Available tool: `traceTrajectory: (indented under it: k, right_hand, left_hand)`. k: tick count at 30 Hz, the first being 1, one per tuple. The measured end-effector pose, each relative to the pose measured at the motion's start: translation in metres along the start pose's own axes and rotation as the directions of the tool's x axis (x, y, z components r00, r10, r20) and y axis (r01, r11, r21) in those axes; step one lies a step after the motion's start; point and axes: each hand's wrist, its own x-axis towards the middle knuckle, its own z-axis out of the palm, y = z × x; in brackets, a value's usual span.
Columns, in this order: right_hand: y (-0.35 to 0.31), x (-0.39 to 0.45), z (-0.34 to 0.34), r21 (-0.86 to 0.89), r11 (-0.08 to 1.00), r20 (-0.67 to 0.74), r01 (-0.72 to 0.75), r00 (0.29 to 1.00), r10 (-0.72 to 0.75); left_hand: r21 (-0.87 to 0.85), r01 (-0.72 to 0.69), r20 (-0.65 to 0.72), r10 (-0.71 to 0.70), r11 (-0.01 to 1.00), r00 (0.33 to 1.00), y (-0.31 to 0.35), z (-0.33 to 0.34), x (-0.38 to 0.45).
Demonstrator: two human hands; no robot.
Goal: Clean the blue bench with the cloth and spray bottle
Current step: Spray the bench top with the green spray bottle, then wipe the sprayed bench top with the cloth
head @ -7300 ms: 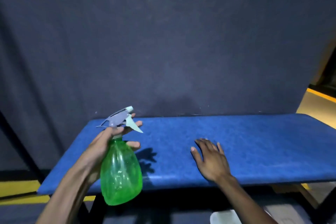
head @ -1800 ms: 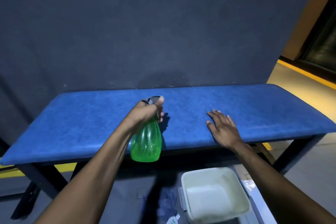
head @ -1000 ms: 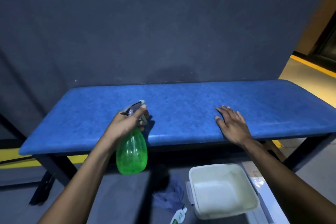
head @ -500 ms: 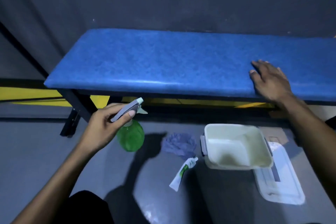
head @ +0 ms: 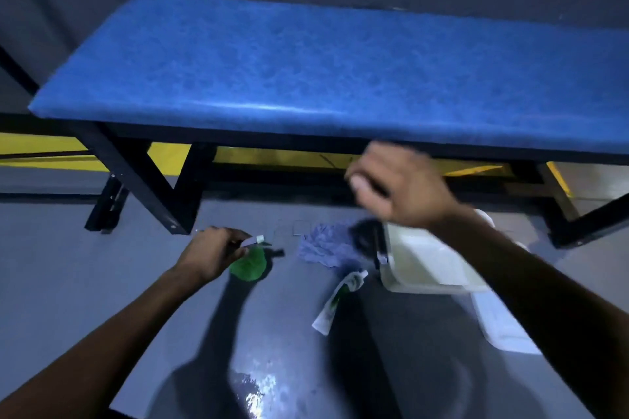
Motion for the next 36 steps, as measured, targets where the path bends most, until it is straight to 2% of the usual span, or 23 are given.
traceTrajectory:
  k: [1, 3, 5, 7, 8, 9, 10, 11, 12, 13, 15, 16, 18, 21, 23, 24, 26, 28, 30, 32, 34, 36]
  right_hand:
    - [-0.009, -0.006, 0.019, 0.005, 1.0, 0.13, 0.021, 0.991, -0.021]
    - [-0.017, -0.023, 0.065, -0.002, 0.995, 0.408, -0.101, 0.908, 0.093]
    - [-0.01, -0.046, 0.118, -0.029, 0.944, 0.579, -0.329, 0.764, 0.284]
    - [0.002, -0.071, 0.163, -0.072, 0.84, 0.677, -0.537, 0.592, 0.436]
    - [0.006, -0.084, 0.182, -0.105, 0.79, 0.703, -0.604, 0.516, 0.489]
    - [0.01, -0.095, 0.2, -0.13, 0.759, 0.707, -0.638, 0.477, 0.522]
    - [0.014, -0.106, 0.218, -0.148, 0.742, 0.689, -0.654, 0.47, 0.551]
    - [0.015, -0.115, 0.233, -0.162, 0.739, 0.654, -0.654, 0.49, 0.577]
    - [0.018, -0.122, 0.25, -0.178, 0.719, 0.646, -0.672, 0.471, 0.6]
    - [0.023, -0.134, 0.272, -0.183, 0.677, 0.68, -0.713, 0.406, 0.611]
    - [0.031, -0.157, 0.312, -0.18, 0.669, 0.657, -0.721, 0.418, 0.627]
    - [0.03, -0.161, 0.323, -0.197, 0.685, 0.643, -0.701, 0.435, 0.63]
    - [0.027, -0.161, 0.333, -0.205, 0.672, 0.651, -0.711, 0.414, 0.636]
    - [0.029, -0.149, 0.339, -0.117, 0.711, 0.537, -0.693, 0.559, 0.632]
    - [0.036, -0.141, 0.344, -0.109, 0.705, 0.465, -0.701, 0.591, 0.659]
    - [0.04, -0.139, 0.344, -0.096, 0.686, 0.42, -0.721, 0.596, 0.684]
    - [0.041, -0.129, 0.318, -0.031, 0.622, 0.466, -0.783, 0.539, 0.702]
    - [0.03, -0.118, 0.274, -0.028, 0.509, 0.583, -0.86, 0.399, 0.707]
    - [0.008, -0.104, 0.235, 0.01, 0.486, 0.487, -0.874, 0.429, 0.761]
    - [-0.009, -0.082, 0.188, 0.181, 0.4, 0.501, -0.898, 0.434, 0.749]
    - [-0.014, -0.062, 0.148, 0.309, 0.404, 0.438, -0.861, 0.506, 0.743]
    - [-0.016, -0.045, 0.105, 0.452, 0.408, 0.439, -0.793, 0.596, 0.672]
  left_hand:
    - [0.008, -0.003, 0.017, 0.003, 1.0, 1.0, -0.002, 0.006, 0.0]
    - [0.048, -0.027, 0.026, 0.026, 0.998, 0.999, -0.001, 0.009, -0.003]
    - [0.118, -0.077, 0.05, 0.072, 0.99, 0.996, 0.008, -0.001, -0.008]
    - [0.165, -0.146, 0.068, 0.136, 0.975, 0.988, 0.027, -0.026, -0.019]
    - [0.173, -0.173, 0.033, 0.17, 0.97, 0.985, 0.041, -0.043, -0.026]
    - [0.168, -0.196, -0.049, 0.207, 0.966, 0.977, 0.055, -0.062, -0.032]
    - [0.145, -0.221, -0.171, 0.244, 0.965, 0.955, 0.07, -0.083, -0.04]
    - [0.107, -0.257, -0.319, 0.278, 0.961, 0.906, 0.082, -0.105, -0.045]
    - [0.064, -0.306, -0.457, 0.301, 0.95, 0.837, 0.093, -0.127, -0.047]
    - [0.034, -0.355, -0.57, 0.31, 0.934, 0.761, 0.1, -0.146, -0.045]
    - [0.045, -0.392, -0.7, 0.309, 0.919, 0.644, 0.103, -0.178, -0.028]
    - [0.053, -0.377, -0.721, 0.296, 0.925, 0.626, 0.101, -0.191, -0.015]
    - [0.044, -0.289, -0.707, 0.234, 0.956, 0.667, 0.095, -0.209, 0.016]
    - [0.013, -0.077, -0.56, 0.071, 0.997, 0.825, 0.084, -0.223, 0.066]
    - [0.049, 0.041, -0.422, -0.016, 0.998, 0.906, 0.079, -0.225, 0.091]
    - [0.077, 0.076, -0.374, -0.042, 0.994, 0.926, 0.078, -0.225, 0.099]
    - [0.116, 0.114, -0.326, -0.07, 0.987, 0.943, 0.076, -0.224, 0.105]
    - [0.131, 0.124, -0.324, -0.076, 0.984, 0.943, 0.076, -0.222, 0.105]
    - [0.137, 0.122, -0.331, -0.07, 0.983, 0.941, 0.076, -0.221, 0.104]
    - [0.136, 0.12, -0.336, -0.068, 0.983, 0.94, 0.076, -0.222, 0.104]
    - [0.147, 0.123, -0.332, -0.068, 0.982, 0.941, 0.077, -0.221, 0.103]
    - [0.142, 0.12, -0.336, -0.066, 0.983, 0.939, 0.077, -0.222, 0.103]
